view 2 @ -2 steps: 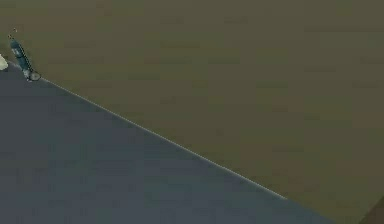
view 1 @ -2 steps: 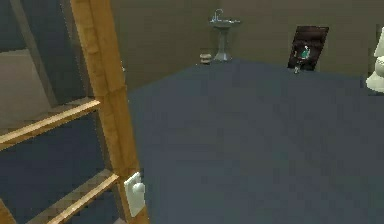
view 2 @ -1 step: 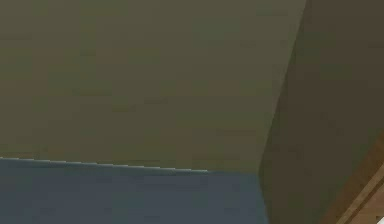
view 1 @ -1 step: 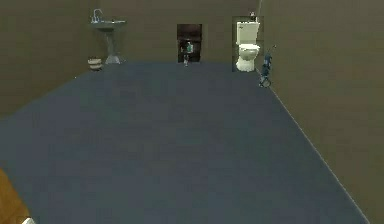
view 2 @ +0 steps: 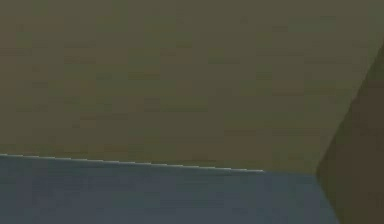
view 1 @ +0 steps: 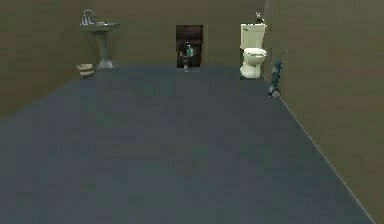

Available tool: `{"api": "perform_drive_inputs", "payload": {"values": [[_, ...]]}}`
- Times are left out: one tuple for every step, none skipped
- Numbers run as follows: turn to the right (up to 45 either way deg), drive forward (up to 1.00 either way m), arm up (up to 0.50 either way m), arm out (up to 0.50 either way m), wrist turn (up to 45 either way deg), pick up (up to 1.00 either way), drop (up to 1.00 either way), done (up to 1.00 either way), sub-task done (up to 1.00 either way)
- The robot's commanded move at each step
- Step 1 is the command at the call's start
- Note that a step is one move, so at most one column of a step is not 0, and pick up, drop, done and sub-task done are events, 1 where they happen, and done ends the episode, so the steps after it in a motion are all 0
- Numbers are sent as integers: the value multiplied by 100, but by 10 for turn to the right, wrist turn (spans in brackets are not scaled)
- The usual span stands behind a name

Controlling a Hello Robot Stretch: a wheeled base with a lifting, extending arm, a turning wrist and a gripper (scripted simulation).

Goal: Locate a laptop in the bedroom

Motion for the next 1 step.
{"api": "perform_drive_inputs", "payload": {"values": [[-330, 0, 0, 0, 0, 0, 0, 0, 0]]}}
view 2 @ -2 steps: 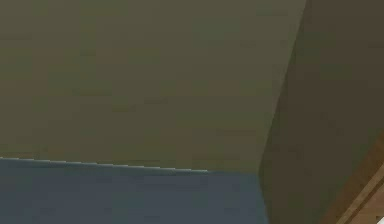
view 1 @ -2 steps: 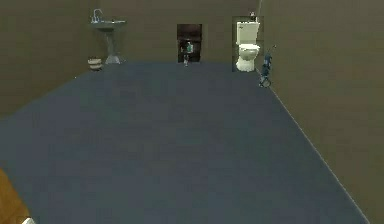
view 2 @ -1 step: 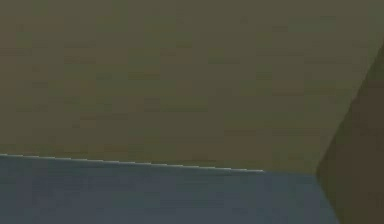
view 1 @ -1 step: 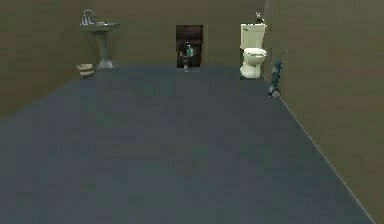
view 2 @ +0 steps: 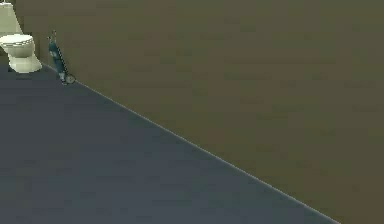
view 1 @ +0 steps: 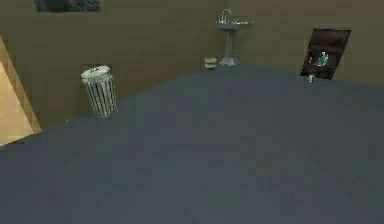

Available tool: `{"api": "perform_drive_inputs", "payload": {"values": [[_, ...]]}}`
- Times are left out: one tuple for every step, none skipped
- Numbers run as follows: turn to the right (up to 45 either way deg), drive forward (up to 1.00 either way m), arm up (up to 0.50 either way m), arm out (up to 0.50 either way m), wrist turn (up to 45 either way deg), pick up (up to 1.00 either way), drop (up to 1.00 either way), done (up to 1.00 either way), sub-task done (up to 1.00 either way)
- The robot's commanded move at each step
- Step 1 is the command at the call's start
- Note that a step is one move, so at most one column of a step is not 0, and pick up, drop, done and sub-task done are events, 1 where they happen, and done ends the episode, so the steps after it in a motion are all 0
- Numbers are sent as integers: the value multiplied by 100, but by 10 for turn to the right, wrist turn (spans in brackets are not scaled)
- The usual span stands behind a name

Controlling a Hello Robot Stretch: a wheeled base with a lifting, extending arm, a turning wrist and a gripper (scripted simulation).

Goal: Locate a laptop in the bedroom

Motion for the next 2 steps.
{"api": "perform_drive_inputs", "payload": {"values": [[0, 30, 0, 0, 0, 0, 0, 0, 0], [-450, 0, 0, 0, 0, 0, 0, 0, 0]]}}
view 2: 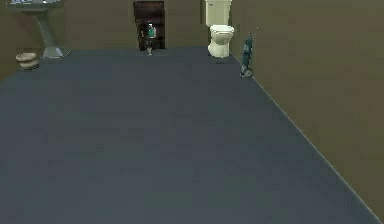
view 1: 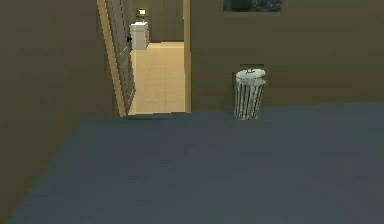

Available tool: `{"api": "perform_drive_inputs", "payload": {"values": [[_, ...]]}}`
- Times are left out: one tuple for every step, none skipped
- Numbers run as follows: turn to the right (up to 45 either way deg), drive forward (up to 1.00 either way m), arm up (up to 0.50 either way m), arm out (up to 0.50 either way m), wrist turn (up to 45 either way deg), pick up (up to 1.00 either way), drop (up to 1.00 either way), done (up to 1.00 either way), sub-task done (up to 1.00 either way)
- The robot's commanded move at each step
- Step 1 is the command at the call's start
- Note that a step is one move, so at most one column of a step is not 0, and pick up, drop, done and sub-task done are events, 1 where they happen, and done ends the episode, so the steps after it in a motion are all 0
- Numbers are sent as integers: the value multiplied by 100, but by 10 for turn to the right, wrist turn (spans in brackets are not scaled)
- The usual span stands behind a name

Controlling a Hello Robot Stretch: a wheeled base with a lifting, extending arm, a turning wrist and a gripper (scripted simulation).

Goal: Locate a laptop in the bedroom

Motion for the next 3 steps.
{"api": "perform_drive_inputs", "payload": {"values": [[-30, 0, 0, 0, 0, 0, 0, 0, 0], [0, 50, 0, 0, 0, 0, 0, 0, 0], [-60, 0, 0, 0, 0, 0, 0, 0, 0]]}}
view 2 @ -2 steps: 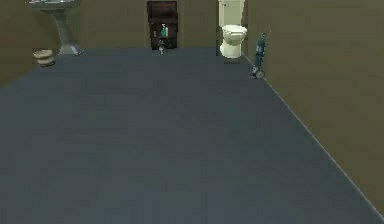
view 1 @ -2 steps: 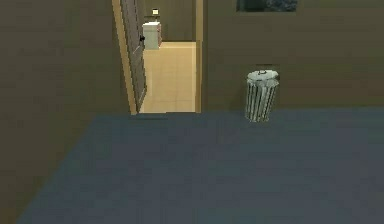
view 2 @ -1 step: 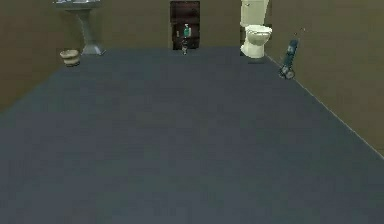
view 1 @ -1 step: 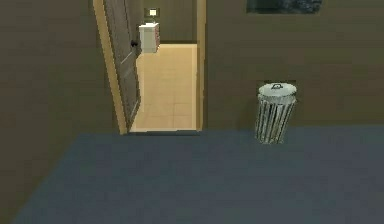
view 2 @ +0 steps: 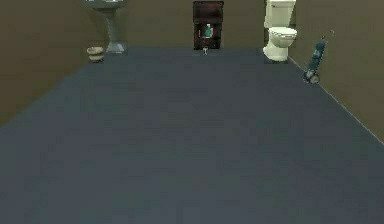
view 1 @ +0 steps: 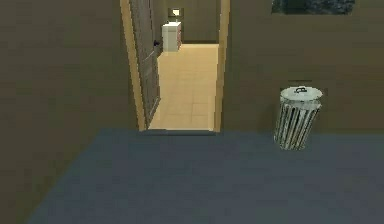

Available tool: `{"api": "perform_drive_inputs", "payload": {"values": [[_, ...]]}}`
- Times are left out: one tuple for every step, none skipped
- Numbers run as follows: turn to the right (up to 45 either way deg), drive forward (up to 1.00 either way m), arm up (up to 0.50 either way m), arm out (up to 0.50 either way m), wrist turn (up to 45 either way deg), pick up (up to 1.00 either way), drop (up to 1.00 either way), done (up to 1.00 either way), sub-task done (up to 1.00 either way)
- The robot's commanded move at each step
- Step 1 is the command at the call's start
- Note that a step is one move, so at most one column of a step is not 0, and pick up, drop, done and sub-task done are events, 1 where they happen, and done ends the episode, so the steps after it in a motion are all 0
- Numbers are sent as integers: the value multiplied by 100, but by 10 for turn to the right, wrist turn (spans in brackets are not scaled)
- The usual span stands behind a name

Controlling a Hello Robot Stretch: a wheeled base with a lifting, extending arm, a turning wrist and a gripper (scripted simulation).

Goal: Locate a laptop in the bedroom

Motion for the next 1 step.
{"api": "perform_drive_inputs", "payload": {"values": [[0, 100, 0, 0, 0, 0, 0, 0, 0]]}}
